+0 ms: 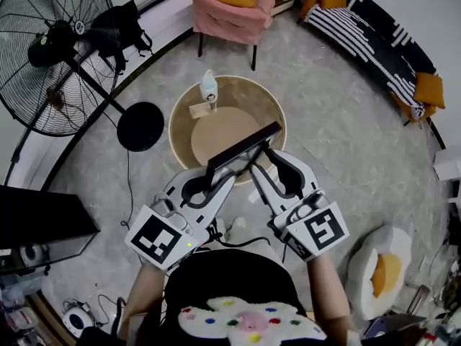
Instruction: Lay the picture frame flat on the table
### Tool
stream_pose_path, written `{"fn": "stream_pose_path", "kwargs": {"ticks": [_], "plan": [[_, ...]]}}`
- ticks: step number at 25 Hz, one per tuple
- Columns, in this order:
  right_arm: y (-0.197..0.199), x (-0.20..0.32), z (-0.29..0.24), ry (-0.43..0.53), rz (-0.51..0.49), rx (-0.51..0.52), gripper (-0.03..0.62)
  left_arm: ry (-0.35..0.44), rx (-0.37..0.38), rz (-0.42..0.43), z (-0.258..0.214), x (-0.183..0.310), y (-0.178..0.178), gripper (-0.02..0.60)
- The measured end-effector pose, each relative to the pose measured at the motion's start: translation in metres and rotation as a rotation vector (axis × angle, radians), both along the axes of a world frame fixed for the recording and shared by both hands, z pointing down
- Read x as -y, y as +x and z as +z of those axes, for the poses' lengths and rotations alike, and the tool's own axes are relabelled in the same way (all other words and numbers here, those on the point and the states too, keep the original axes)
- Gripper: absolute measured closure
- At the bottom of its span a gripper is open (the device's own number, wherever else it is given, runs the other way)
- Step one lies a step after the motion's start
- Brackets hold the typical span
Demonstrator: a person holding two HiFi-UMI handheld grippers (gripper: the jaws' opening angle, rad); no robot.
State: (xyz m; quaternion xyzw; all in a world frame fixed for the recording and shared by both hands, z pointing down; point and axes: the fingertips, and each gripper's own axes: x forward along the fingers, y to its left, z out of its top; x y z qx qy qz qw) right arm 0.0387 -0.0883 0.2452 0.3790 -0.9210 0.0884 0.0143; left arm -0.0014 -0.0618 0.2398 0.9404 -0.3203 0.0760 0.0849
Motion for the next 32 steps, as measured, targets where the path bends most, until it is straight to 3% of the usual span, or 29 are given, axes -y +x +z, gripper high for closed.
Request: {"fn": "stream_pose_path", "kwargs": {"ticks": [7,12,17,25,32], "plan": [[-0.004,-0.003,0.000,-0.042,-0.067,0.121,0.464,0.005,-0.008,0.039,0.005,-0.001,-0.006,0.558],[-0.004,-0.003,0.011,-0.031,-0.058,0.005,0.505,-0.021,-0.011,0.031,0.005,0.000,-0.004,0.558],[-0.004,0.000,0.005,-0.063,-0.023,0.076,0.510,0.005,-0.006,0.022,0.007,0.003,-0.005,0.558],[-0.002,0.004,0.011,-0.090,0.052,0.046,0.511,0.009,0.003,-0.047,0.009,0.010,-0.007,0.553],[0.010,0.011,0.018,-0.094,0.141,0.000,0.511,-0.025,0.044,-0.123,0.019,0.016,-0.016,0.499]]}}
